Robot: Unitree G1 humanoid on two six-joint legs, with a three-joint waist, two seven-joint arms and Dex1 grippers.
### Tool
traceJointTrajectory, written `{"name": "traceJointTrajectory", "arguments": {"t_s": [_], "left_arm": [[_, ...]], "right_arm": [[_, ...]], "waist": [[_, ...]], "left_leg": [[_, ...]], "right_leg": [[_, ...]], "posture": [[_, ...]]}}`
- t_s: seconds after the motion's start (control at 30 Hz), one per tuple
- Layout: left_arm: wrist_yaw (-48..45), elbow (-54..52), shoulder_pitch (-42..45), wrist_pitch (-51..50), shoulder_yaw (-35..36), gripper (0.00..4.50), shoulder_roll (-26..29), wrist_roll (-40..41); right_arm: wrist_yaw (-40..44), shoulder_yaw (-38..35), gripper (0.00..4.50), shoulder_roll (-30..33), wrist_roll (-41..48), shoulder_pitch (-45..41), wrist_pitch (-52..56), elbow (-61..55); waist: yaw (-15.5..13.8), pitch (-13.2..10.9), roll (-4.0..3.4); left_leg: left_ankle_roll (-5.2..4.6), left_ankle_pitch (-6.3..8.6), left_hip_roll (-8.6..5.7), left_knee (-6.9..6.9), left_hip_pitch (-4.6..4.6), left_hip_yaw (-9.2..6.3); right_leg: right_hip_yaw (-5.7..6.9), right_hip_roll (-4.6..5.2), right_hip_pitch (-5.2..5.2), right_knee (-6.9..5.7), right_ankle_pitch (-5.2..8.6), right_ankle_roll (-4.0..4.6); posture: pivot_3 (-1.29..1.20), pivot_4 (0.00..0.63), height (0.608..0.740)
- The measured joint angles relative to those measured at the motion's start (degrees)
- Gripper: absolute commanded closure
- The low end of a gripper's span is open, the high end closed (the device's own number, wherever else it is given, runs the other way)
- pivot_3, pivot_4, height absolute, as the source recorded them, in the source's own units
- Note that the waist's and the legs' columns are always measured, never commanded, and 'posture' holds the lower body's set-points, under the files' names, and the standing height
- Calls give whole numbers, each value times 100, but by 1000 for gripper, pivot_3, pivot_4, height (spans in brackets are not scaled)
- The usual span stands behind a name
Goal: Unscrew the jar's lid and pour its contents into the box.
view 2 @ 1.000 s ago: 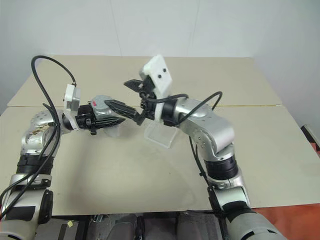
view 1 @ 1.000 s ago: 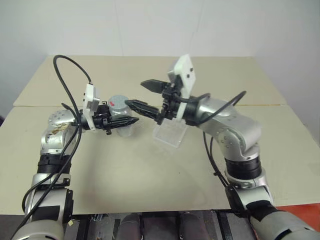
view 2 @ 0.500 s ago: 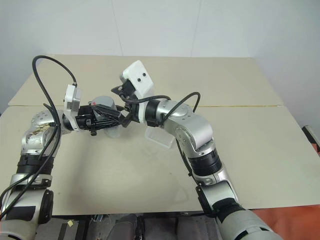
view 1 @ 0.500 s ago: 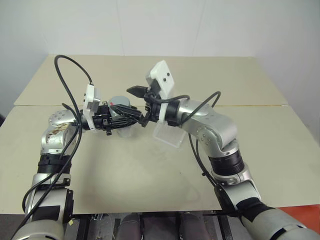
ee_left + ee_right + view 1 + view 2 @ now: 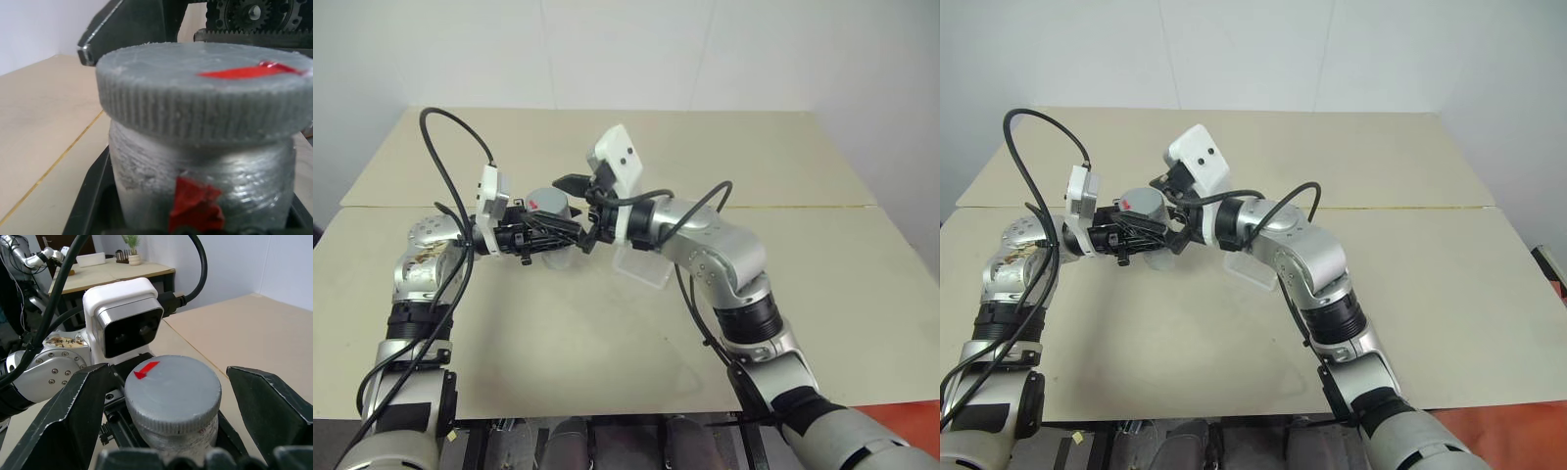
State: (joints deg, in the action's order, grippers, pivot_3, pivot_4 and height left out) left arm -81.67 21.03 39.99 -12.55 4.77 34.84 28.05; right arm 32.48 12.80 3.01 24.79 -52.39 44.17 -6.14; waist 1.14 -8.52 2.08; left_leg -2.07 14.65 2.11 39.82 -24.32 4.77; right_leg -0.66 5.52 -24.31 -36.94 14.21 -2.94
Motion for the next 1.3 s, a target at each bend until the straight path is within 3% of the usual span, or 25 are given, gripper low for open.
{"name": "traceJointTrajectory", "arguments": {"t_s": [0.07,0.17,0.3,1.07,1.3], "left_arm": [[0,0,0,0,0,2484,0,0],[0,-6,-1,-1,0,2484,1,1],[-11,-27,-12,-3,0,2484,12,0],[-337,-221,-264,-60,-18,2484,72,165],[-816,-243,-757,-154,-369,2484,192,104]], "right_arm": [[0,0,57,-22,-5,-20,-10,6],[9,7,604,-27,-12,-20,-13,9],[3,7,1790,-32,-57,-20,-14,35],[453,-13,1790,227,271,-208,149,218],[459,-687,1790,504,360,-542,-8,-4]], "waist": [[1,0,0],[1,0,0],[1,0,0],[3,0,0],[-4,-2,-3]], "left_leg": [[0,0,0,0,0,0],[0,0,0,0,0,0],[0,0,0,0,0,0],[-3,2,1,0,0,-1],[-4,2,1,-3,-1,5]], "right_leg": [[0,0,0,0,0,0],[0,0,0,0,0,0],[0,0,0,0,0,0],[0,0,0,-1,0,0],[2,0,-2,0,0,0]], "posture": [[0,150,740],[0,150,740],[0,150,740],[0,150,740],[0,150,740]]}}
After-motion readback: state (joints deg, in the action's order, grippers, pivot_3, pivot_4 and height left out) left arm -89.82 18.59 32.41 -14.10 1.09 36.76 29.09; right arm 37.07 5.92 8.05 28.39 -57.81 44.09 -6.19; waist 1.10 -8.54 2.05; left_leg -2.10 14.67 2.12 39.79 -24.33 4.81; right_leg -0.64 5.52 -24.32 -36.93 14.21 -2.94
